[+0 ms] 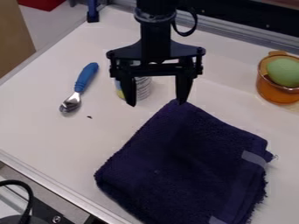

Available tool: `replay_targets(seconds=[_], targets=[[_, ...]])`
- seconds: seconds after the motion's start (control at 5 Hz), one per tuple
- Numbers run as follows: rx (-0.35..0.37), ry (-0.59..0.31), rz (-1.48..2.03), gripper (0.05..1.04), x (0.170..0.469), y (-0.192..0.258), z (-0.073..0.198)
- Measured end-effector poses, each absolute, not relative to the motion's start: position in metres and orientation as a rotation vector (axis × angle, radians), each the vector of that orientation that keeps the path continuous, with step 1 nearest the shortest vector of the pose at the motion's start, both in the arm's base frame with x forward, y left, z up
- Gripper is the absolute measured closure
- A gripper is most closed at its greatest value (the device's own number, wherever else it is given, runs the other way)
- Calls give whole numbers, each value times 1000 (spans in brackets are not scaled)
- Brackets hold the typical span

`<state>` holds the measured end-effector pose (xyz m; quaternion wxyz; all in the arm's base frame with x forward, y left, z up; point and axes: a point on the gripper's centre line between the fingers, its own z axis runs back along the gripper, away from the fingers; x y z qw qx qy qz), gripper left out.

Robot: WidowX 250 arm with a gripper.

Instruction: Moved the can on the left side of the blue towel

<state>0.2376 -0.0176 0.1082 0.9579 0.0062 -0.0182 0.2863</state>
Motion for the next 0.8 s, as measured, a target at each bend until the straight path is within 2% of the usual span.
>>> replay_targets(seconds=[0.2, 0.4, 0.6, 0.8], targets=[[25, -17, 577, 84, 236, -17, 101], [68, -71, 537, 84, 249, -4, 92], [89, -144, 479, 84, 278, 13, 92], [75, -202, 424, 84, 302, 24, 111]])
